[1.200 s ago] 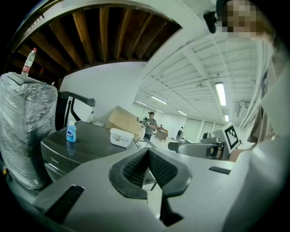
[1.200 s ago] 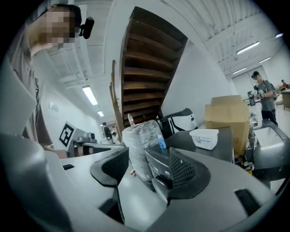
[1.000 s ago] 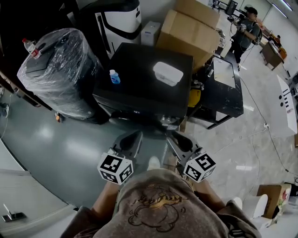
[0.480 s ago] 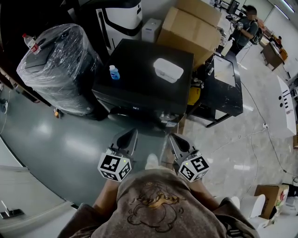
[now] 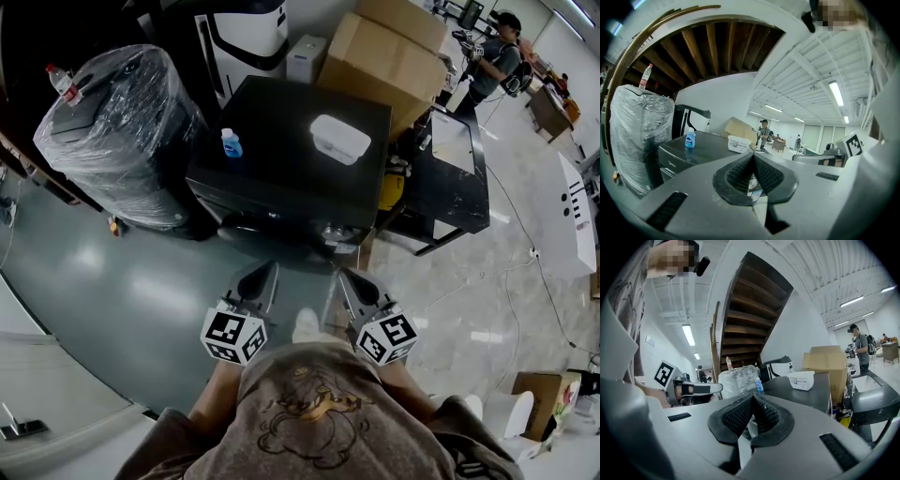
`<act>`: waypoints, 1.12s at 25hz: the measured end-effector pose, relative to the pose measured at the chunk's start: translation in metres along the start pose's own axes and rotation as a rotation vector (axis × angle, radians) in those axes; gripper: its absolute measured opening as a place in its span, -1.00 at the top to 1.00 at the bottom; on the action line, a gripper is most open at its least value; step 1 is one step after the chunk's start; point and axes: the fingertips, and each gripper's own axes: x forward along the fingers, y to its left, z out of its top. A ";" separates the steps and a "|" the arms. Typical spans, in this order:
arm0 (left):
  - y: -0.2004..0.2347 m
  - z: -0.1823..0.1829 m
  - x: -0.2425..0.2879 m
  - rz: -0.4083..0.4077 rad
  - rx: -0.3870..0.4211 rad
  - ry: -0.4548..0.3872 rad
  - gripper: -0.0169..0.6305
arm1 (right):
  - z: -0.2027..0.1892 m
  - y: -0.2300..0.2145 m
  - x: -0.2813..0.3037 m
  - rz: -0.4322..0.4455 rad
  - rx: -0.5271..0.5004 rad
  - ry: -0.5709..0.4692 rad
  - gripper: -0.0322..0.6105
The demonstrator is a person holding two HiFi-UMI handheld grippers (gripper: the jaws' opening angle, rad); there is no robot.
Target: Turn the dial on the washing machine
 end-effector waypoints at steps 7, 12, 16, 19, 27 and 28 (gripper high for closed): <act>-0.001 0.003 0.003 -0.010 0.000 0.006 0.95 | 0.003 -0.004 0.001 -0.018 -0.007 -0.009 0.90; -0.001 0.007 0.004 -0.017 0.007 0.003 0.95 | 0.001 -0.005 0.002 -0.016 -0.004 -0.007 0.90; 0.001 0.007 0.002 -0.016 0.010 0.005 0.95 | 0.004 -0.004 0.003 -0.020 0.003 -0.010 0.90; 0.002 0.007 0.000 -0.015 0.013 0.008 0.95 | 0.005 -0.002 0.003 -0.019 -0.004 -0.010 0.90; 0.006 0.004 -0.002 -0.009 0.019 0.012 0.95 | 0.001 -0.003 0.005 -0.027 -0.008 -0.003 0.90; 0.007 0.004 -0.002 -0.006 0.020 0.010 0.95 | 0.001 -0.003 0.005 -0.028 -0.008 -0.005 0.90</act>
